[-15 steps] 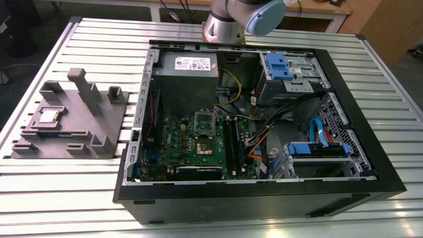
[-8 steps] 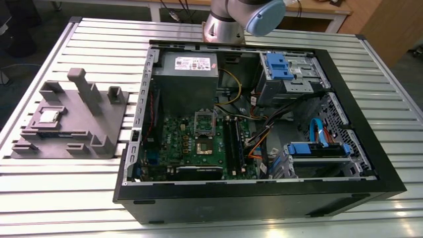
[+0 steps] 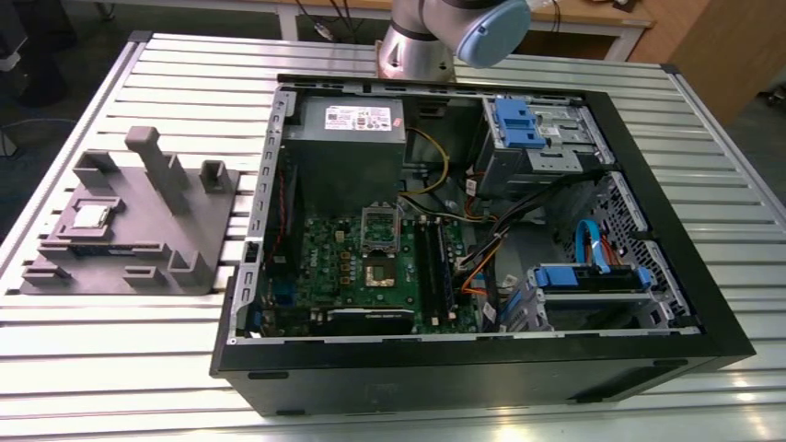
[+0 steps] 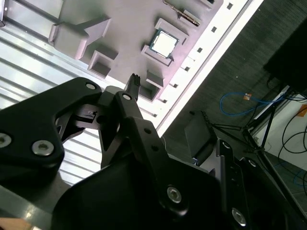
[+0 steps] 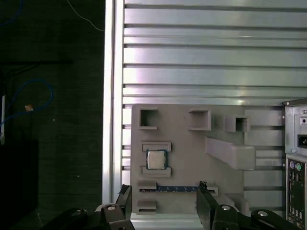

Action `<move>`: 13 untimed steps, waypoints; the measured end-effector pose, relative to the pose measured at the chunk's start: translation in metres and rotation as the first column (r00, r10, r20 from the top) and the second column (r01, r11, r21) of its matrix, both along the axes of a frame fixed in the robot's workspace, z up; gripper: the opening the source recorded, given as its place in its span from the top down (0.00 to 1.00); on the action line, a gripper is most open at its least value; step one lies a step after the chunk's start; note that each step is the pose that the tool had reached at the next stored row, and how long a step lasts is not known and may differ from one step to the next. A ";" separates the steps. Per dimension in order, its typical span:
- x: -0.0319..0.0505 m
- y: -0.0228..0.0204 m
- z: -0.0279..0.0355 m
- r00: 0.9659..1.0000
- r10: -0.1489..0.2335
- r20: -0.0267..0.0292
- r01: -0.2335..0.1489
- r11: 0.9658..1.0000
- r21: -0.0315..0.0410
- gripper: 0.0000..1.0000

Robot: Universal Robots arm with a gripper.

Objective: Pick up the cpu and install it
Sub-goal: 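Pick up the cpu and move it towards the insertion slot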

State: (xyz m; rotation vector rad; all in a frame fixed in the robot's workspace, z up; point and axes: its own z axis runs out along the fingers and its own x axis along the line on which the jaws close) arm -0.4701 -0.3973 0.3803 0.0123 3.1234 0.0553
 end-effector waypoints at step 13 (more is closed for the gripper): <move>0.0000 0.0000 -0.0086 1.000 0.000 -0.003 0.000 1.000 0.000 0.36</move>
